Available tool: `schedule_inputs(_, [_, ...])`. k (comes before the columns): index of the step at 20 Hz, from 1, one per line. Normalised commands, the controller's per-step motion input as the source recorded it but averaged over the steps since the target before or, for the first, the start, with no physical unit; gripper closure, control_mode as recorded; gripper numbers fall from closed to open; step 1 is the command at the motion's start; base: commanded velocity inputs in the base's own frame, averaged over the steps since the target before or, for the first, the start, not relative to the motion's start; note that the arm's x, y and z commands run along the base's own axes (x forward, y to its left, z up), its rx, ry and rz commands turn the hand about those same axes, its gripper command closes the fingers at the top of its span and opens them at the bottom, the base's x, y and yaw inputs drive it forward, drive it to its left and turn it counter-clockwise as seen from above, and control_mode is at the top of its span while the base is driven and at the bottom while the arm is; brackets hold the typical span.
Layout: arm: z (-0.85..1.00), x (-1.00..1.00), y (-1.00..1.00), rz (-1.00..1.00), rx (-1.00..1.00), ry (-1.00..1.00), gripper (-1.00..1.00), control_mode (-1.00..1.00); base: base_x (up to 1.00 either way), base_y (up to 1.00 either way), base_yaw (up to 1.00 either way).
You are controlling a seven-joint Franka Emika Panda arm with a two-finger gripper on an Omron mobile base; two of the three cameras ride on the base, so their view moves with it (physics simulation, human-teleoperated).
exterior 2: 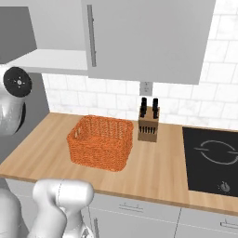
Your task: Open the cabinet, pick up the bread from the cabinet and place it in the basket. Then move the basket to the dining counter.
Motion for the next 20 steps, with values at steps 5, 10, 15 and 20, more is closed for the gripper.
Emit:
schedule_inputs(5, [0.02,-0.08,-1.00,0.00,-0.10,-0.10,-1.00,-1.00,0.00,0.00,0.00])
schedule_inputs(10, [0.03,0.00,-0.93,-0.07,-0.22,0.00,-1.00,-1.00,0.00,0.00,0.00])
schedule_inputs(15, [0.00,0.00,-0.70,-0.11,-0.31,0.00,-1.00,-1.00,0.00,0.00,0.00])
schedule_inputs(20, [0.00,0.17,-0.30,-0.20,-0.32,-0.02,-1.00,-1.00,0.00,0.00,0.00])
